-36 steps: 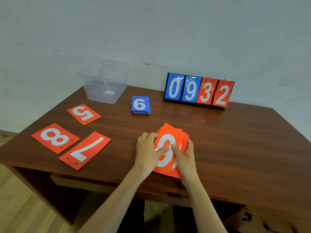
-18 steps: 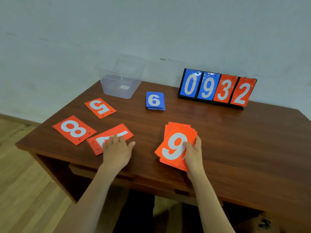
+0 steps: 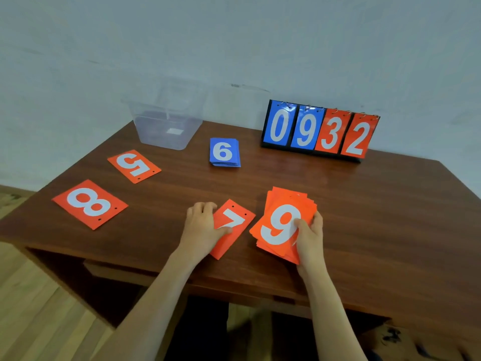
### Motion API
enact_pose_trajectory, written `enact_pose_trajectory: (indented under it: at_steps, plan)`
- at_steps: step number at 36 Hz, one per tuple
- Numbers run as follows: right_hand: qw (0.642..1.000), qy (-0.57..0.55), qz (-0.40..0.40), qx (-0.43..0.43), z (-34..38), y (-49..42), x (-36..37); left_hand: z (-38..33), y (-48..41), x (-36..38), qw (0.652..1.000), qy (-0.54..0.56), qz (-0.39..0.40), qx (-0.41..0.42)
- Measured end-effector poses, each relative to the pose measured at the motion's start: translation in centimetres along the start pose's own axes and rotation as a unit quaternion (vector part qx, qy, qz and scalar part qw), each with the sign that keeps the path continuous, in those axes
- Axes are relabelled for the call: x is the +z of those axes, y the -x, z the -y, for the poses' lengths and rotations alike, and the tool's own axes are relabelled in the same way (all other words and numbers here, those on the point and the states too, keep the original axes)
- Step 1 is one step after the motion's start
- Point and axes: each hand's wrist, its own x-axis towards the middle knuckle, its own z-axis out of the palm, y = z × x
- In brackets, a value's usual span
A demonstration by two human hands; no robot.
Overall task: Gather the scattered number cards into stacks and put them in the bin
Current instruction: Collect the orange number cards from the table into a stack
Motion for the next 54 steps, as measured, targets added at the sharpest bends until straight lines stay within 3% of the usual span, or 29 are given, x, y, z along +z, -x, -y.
enact_pose_trajectory:
  at_steps: [3, 8, 12, 16, 19, 22, 27, 33, 40, 46, 54]
  plan:
    - [1.000, -0.002, 0.009, -0.001, -0.2, 0.2, 0.1, -0.7, -0.3, -0.7, 0.988, -0.137, 0.031, -0.061]
    - [1.000, 0.010, 0.025, -0.009, -0.6, 0.8, 0.3, -1.2, -1.2, -1.1, 0.985, -0.114, 0.069, -0.107]
    - [0.999, 0.022, 0.035, -0.020, -0.6, 1.3, 0.3, -1.4, -1.2, -1.7, 0.990, -0.034, 0.044, -0.130]
    - [0.999, 0.026, 0.040, -0.023, -0.6, 1.5, 0.1, -1.4, -0.4, -2.4, 0.990, 0.112, -0.037, -0.077]
    - [0.998, 0.027, 0.044, -0.024, -0.7, 1.7, 0.2, -2.1, 0.4, -3.2, 0.960, 0.267, -0.064, -0.054]
    - [0.998, 0.022, 0.052, -0.024, -0.7, 1.8, 0.5, -3.2, 1.2, -3.6, 0.922, 0.383, -0.026, -0.037]
    - [0.997, 0.026, 0.060, -0.041, -0.3, 1.8, 0.9, -3.8, 1.2, -3.9, 0.898, 0.436, -0.043, -0.046]
    - [0.996, 0.049, 0.058, -0.046, -0.4, 1.1, 1.3, -3.7, 0.3, -5.8, 0.834, 0.541, -0.078, -0.077]
    - [0.995, 0.015, 0.097, -0.024, -0.2, 0.6, 3.2, -3.6, -0.7, -3.8, 0.885, 0.459, 0.005, -0.080]
    - [0.992, -0.012, 0.121, -0.016, 0.7, -0.1, 6.2, -2.7, -1.2, -1.3, 0.948, 0.314, -0.051, -0.027]
    - [0.989, 0.026, 0.142, -0.043, 0.2, -1.6, 10.2, 0.9, -4.9, -3.4, 0.982, 0.148, -0.114, -0.007]
